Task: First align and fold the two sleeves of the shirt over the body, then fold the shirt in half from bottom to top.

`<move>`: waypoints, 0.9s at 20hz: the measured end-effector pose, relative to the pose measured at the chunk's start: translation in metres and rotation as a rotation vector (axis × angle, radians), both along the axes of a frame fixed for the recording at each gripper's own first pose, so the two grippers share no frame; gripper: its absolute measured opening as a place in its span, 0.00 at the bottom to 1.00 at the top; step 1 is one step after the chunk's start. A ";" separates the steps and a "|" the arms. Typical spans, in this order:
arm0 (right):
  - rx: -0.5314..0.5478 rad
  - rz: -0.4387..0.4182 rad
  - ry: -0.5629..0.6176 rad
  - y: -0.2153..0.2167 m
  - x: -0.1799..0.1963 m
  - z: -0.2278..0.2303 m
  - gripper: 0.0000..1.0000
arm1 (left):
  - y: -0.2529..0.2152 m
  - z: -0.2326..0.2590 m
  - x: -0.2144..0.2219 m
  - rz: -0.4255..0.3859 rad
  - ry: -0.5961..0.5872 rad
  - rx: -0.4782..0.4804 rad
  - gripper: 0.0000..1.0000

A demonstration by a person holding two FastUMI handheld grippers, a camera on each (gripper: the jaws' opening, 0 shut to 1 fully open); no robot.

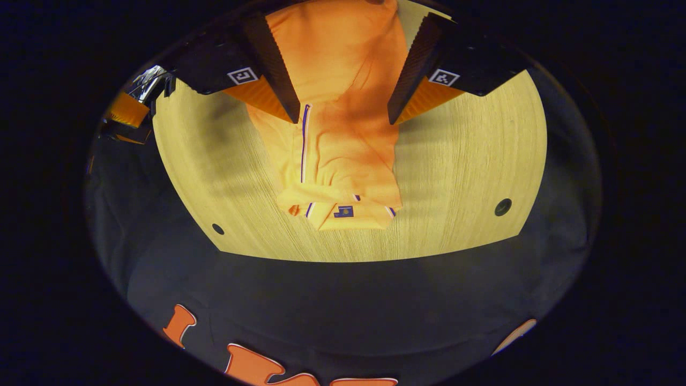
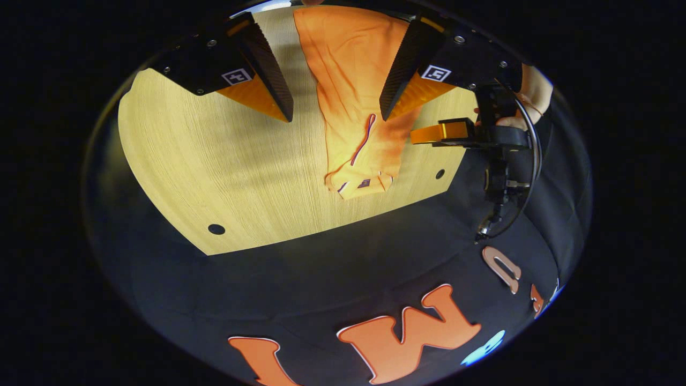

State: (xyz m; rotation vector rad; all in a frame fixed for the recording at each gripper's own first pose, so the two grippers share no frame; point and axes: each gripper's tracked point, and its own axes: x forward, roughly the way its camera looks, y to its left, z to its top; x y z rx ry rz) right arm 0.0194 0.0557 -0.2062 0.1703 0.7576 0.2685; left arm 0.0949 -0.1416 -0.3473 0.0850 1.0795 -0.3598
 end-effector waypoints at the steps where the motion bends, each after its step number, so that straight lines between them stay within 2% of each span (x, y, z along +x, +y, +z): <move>1: -0.014 0.007 0.002 0.004 -0.003 -0.003 0.99 | 0.007 0.005 -0.008 0.021 -0.014 -0.010 0.99; 7: -0.176 0.025 0.044 -0.001 -0.047 -0.035 0.99 | 0.061 -0.004 -0.107 0.079 0.038 -0.042 0.99; 13: -0.280 0.059 0.200 0.009 -0.116 -0.104 0.99 | 0.094 -0.032 -0.206 0.085 0.113 -0.009 0.99; 15: -0.309 0.082 0.262 0.012 -0.139 -0.127 0.99 | 0.107 -0.043 -0.230 0.120 0.127 0.022 0.99; 18: -0.365 0.068 0.325 0.003 -0.174 -0.146 0.99 | 0.113 -0.050 -0.263 0.156 0.148 0.033 0.99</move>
